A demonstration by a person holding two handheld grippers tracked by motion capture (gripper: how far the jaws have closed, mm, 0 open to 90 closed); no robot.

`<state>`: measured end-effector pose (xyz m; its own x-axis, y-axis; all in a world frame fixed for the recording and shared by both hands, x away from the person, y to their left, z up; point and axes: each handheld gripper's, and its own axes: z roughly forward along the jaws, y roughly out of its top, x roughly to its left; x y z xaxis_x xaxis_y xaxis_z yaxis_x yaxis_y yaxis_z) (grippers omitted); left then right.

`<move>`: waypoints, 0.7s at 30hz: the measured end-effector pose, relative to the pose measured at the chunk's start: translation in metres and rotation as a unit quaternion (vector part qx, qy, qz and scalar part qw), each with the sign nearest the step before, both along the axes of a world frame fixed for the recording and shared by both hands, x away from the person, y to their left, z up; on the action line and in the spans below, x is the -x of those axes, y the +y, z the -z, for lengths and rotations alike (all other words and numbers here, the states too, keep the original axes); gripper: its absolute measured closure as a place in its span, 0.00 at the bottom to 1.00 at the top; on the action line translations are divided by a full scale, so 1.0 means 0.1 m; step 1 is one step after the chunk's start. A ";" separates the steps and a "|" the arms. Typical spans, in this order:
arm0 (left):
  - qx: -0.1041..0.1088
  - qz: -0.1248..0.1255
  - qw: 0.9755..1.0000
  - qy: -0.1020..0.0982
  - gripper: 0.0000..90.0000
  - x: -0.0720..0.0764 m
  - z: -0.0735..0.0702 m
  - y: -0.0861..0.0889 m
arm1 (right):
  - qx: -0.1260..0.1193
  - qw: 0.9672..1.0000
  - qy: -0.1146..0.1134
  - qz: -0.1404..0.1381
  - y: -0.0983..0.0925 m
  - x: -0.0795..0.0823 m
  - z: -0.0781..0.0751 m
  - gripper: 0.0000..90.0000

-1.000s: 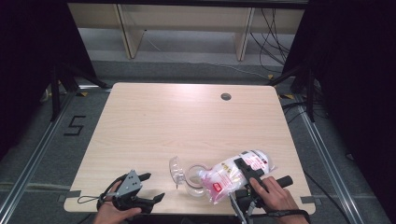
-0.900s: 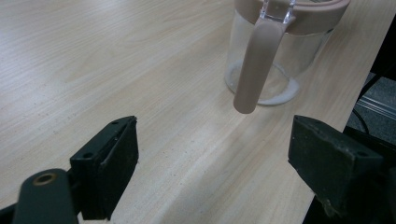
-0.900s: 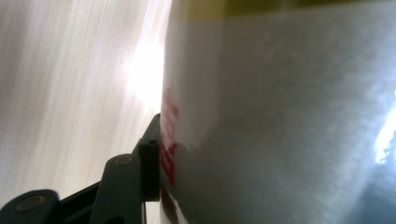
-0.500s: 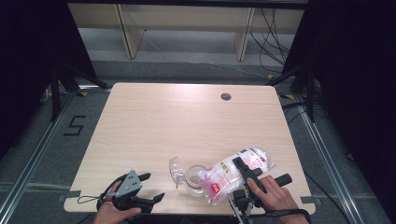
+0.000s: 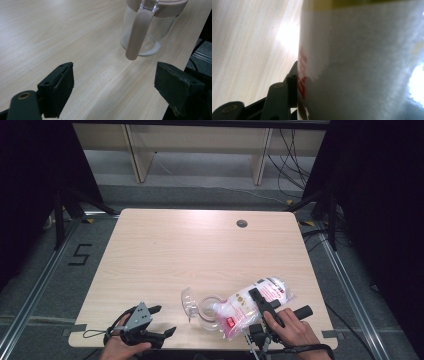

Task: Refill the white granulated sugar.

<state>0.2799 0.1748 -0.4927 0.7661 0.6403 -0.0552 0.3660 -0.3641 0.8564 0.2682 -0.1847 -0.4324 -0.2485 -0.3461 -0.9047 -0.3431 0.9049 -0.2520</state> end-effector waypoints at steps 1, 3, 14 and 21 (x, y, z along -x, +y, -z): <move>0.000 0.000 1.000 0.001 0.18 0.00 0.00 0.00 | -0.010 1.000 0.002 0.004 -0.01 0.00 0.01 0.55; 0.000 -0.002 1.000 0.001 0.18 0.00 0.00 0.00 | -0.020 1.000 0.003 0.009 -0.02 0.01 0.02 0.56; 0.000 -0.001 1.000 0.000 0.18 0.00 0.00 0.01 | -0.009 1.000 0.000 -0.003 -0.02 0.00 0.00 0.56; 0.003 -0.002 1.000 0.002 0.18 0.00 0.01 0.00 | -0.007 1.000 -0.006 -0.006 -0.03 0.01 -0.02 0.56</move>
